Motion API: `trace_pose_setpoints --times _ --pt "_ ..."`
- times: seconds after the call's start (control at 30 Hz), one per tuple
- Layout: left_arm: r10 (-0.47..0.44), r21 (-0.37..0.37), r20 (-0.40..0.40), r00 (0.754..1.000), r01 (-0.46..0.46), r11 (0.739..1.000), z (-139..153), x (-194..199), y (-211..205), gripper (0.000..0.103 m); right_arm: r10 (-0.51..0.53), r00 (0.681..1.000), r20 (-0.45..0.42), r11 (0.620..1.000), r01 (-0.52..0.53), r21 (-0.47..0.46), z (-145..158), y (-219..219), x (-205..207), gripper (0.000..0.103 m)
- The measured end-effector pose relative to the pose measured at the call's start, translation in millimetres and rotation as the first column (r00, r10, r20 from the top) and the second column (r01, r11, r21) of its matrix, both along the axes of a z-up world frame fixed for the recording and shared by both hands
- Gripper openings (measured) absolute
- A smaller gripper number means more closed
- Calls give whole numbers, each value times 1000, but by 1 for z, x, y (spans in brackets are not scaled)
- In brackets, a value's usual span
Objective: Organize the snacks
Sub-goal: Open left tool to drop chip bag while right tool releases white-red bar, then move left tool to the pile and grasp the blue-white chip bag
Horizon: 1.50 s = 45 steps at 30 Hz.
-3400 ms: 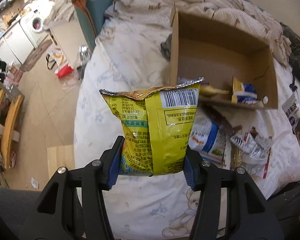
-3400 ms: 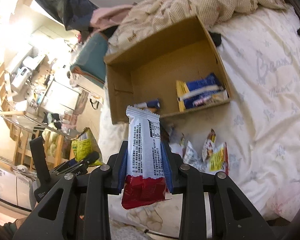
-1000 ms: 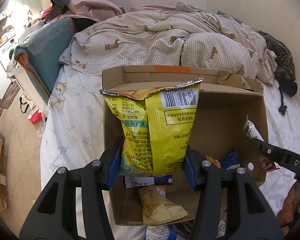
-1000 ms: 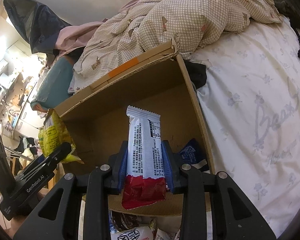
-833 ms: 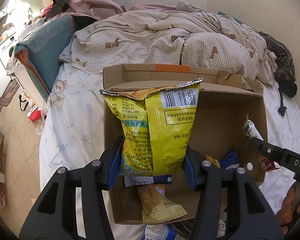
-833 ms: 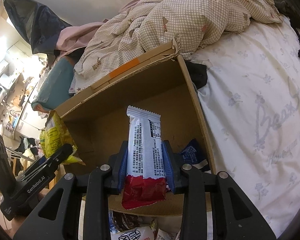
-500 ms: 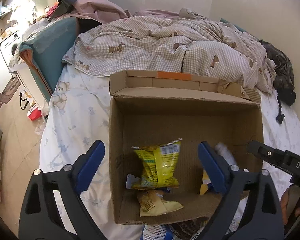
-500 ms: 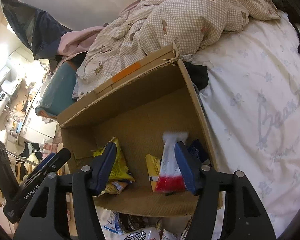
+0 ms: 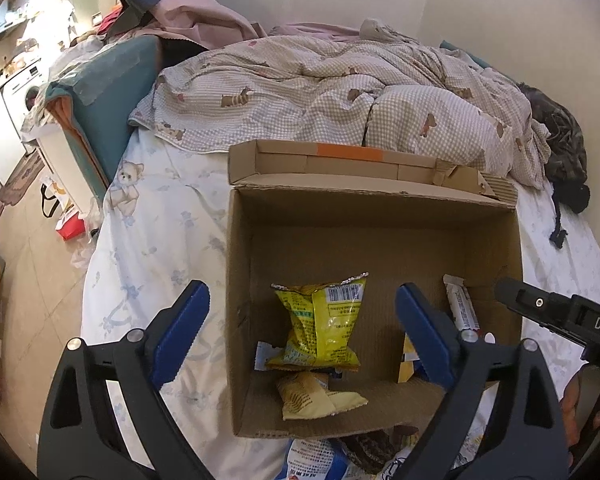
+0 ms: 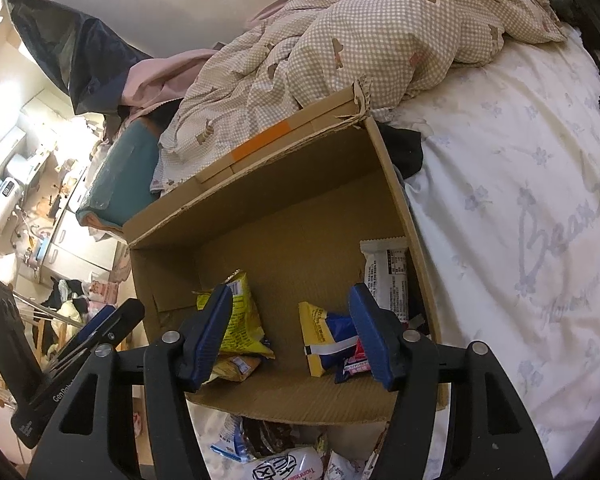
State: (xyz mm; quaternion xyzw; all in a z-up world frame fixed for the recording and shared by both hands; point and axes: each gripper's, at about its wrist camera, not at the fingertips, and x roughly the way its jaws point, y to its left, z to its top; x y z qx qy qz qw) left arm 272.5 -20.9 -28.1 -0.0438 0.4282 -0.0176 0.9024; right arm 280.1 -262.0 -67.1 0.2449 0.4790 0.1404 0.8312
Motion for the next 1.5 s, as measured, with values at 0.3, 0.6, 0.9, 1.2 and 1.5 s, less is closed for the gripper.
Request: trace_pose_setpoints --times 0.3,0.6,0.9,1.2,1.5 --pt "69 -31 -24 997 -69 997 12 -23 24 92 1 1000 2 1000 -1 -2 11 2 -29 64" --pt "83 -41 -67 994 -86 995 17 -56 41 92 -32 999 -11 999 32 19 17 -12 -71 77" --pt "14 -19 -30 999 -15 1000 28 -98 34 92 -91 995 -35 995 93 36 16 -29 -108 85" --pt "32 -29 -61 998 -34 999 18 -125 36 93 -115 992 -58 993 116 20 12 -40 -132 86" --pt "97 -59 -143 985 -106 993 -7 -133 45 96 -148 979 -138 989 150 9 -6 -54 -149 86"
